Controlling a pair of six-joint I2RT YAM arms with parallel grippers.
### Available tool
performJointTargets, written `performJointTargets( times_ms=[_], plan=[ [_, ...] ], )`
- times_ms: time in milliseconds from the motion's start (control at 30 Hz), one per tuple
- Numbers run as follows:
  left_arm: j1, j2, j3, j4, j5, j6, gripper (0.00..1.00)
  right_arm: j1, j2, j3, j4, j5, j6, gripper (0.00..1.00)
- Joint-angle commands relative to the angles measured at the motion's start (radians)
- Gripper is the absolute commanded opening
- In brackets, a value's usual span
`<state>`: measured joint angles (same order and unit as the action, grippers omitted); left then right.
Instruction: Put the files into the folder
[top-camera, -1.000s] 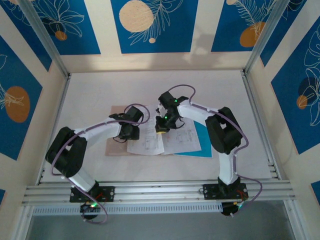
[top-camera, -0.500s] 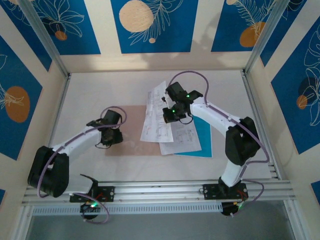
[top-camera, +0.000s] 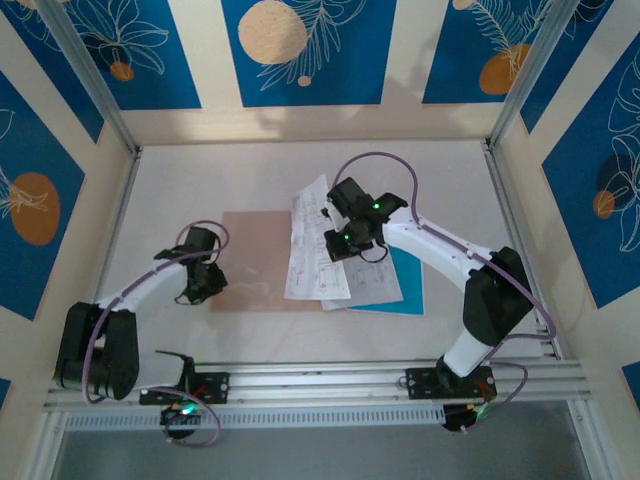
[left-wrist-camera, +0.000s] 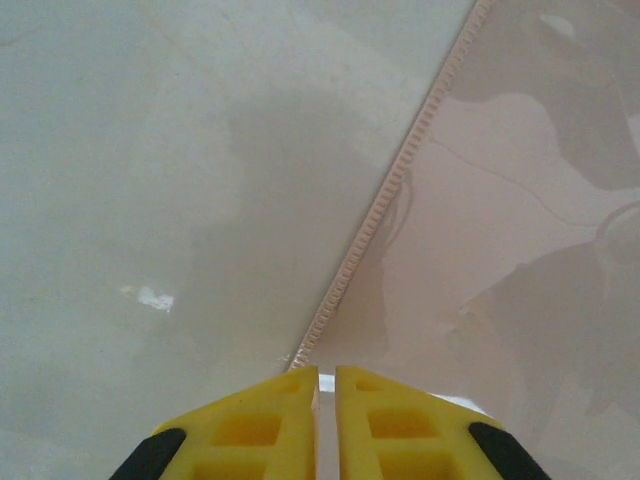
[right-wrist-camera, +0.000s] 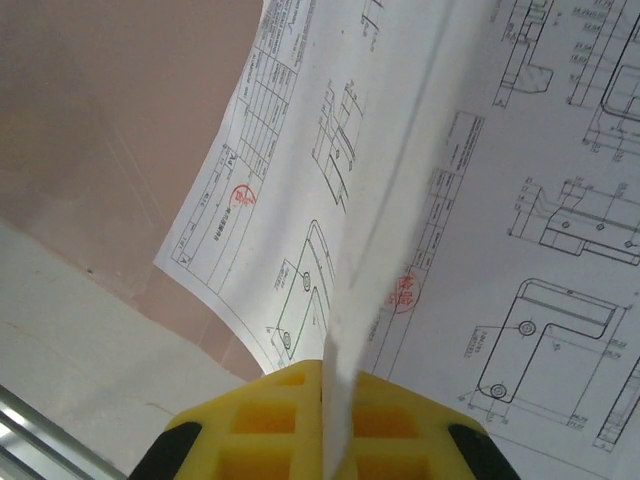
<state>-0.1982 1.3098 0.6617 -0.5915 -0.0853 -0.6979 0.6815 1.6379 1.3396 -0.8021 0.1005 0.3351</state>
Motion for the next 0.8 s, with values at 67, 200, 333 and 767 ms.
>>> performJointTargets(
  times_ms=[67, 200, 333, 767],
  plan=[
    [0.014, -0.018, -0.028, -0.007, 0.012, 0.005, 0.07, 0.007, -0.023, -0.012, 0.009, -0.072, 0.051, 0.0],
    [0.016, -0.021, -0.036, -0.013, 0.001, 0.008, 0.02, -0.007, -0.008, -0.031, 0.048, -0.138, 0.064, 0.0],
    [0.017, -0.035, -0.042, -0.025, -0.012, 0.01, 0.0, -0.041, 0.005, -0.063, 0.098, -0.22, 0.067, 0.0],
    [0.038, -0.028, -0.077, -0.013, -0.001, 0.014, 0.0, -0.138, 0.116, -0.102, 0.249, -0.454, 0.018, 0.0]
  ],
)
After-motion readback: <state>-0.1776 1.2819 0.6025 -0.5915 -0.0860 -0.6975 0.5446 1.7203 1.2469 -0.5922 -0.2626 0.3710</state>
